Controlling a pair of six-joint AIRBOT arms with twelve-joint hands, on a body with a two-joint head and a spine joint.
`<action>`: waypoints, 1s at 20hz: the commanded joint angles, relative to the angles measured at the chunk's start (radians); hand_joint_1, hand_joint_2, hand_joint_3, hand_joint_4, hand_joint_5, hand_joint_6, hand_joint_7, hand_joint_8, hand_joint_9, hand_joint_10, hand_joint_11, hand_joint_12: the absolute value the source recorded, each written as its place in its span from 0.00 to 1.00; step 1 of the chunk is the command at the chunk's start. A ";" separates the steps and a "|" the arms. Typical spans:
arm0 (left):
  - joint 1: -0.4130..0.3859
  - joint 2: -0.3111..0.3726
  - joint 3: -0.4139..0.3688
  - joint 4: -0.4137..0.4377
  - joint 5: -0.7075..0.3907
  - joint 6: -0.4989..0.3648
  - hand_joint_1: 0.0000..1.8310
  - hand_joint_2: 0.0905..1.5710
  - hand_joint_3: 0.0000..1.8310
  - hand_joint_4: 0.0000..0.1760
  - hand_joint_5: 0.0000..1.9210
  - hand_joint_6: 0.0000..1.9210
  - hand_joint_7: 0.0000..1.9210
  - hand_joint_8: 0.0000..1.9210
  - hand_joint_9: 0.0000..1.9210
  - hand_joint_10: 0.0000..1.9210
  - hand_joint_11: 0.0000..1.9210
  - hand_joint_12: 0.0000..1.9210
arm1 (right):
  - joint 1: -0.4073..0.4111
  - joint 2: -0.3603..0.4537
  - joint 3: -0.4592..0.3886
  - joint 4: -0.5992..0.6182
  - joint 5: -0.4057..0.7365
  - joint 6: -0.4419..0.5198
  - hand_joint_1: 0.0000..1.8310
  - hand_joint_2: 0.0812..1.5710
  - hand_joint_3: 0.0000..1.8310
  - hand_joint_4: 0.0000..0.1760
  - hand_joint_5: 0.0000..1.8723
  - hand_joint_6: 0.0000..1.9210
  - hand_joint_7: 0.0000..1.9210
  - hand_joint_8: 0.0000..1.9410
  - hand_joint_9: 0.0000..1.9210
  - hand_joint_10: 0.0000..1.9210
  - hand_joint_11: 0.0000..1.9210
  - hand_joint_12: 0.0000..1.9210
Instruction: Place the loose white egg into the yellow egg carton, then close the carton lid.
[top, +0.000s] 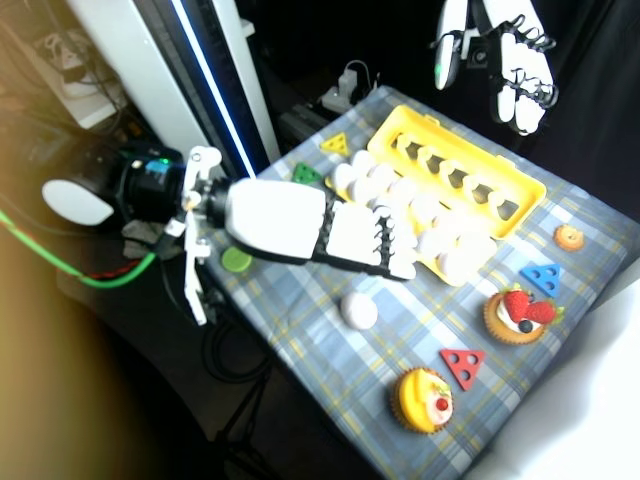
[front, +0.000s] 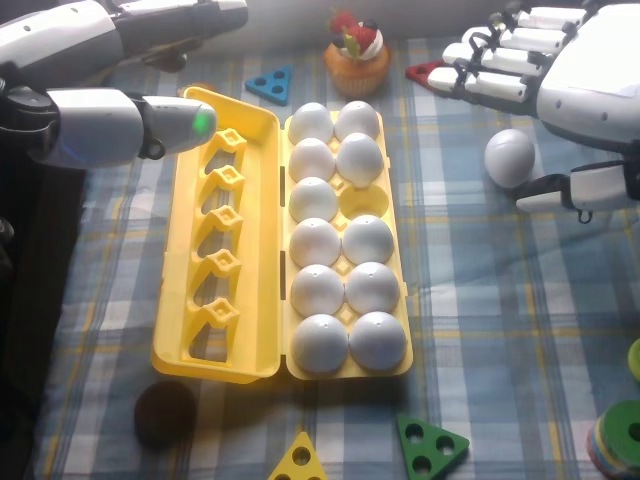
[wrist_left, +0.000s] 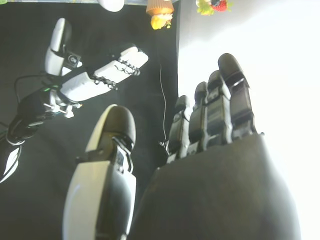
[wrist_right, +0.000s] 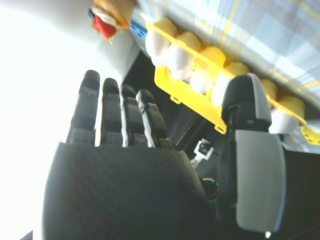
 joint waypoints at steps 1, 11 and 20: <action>-0.009 0.000 -0.001 -0.019 -0.115 -0.004 0.29 0.83 0.00 0.59 0.06 0.00 0.05 0.00 0.05 0.00 0.00 0.31 | 0.006 -0.003 0.007 0.031 0.081 -0.034 0.41 0.73 0.00 0.00 0.00 0.00 0.00 0.00 0.00 0.00 0.00 0.02; -0.007 0.002 -0.005 -0.019 -0.132 -0.004 0.29 0.83 0.00 0.24 0.11 0.00 0.09 0.00 0.10 0.01 0.00 0.48 | 0.006 -0.074 0.103 0.113 -0.054 -0.128 0.59 0.74 0.00 0.11 0.00 0.00 0.00 0.00 0.00 0.00 0.00 0.00; 0.006 0.015 -0.019 -0.026 -0.176 -0.004 0.29 0.85 0.00 0.26 0.11 0.00 0.10 0.00 0.12 0.01 0.00 0.54 | 0.017 -0.074 0.095 0.097 -0.088 -0.150 0.59 0.77 0.00 0.07 0.02 0.01 0.05 0.01 0.03 0.05 0.00 0.22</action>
